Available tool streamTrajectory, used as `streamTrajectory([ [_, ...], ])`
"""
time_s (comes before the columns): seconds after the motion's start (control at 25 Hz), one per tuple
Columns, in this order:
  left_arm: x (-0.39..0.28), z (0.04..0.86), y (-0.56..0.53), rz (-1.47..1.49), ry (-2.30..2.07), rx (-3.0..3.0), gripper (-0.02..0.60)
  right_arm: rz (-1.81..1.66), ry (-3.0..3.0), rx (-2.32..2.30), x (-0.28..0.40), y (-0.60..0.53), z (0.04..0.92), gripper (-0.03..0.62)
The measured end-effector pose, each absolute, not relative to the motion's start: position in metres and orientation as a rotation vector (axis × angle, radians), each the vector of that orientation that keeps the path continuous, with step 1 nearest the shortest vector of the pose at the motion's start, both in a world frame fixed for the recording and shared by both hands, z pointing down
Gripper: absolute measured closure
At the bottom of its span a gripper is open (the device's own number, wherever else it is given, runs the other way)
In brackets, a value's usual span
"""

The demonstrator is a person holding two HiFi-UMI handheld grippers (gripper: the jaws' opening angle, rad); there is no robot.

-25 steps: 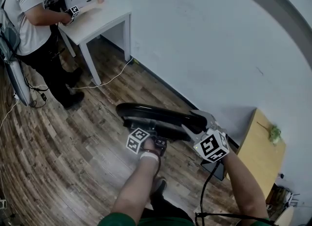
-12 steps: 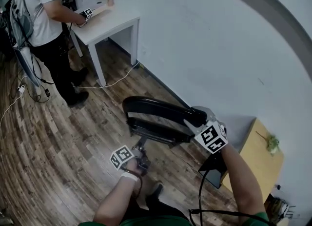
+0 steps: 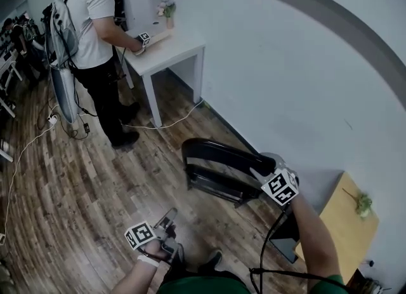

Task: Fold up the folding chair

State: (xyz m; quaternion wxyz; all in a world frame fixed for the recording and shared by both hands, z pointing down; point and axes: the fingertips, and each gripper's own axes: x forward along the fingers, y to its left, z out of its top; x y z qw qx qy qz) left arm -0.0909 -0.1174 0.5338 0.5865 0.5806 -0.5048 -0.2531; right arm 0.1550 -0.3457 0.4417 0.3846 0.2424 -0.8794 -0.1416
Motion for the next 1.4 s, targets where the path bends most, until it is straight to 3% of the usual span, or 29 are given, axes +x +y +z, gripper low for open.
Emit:
streamTrajectory([
  [0.28, -0.13, 0.496, -0.069, -0.625, -1.306, 1.356, 0.348, -0.334, -2.261, 0.619, 0.159, -0.335, 0.453, 0.387],
  [1.4, -0.133, 0.49, -0.069, -0.647, -1.326, 1.305, 0.365, -0.304, -2.281, 0.576, 0.157, -0.361, 0.447, 0.393],
])
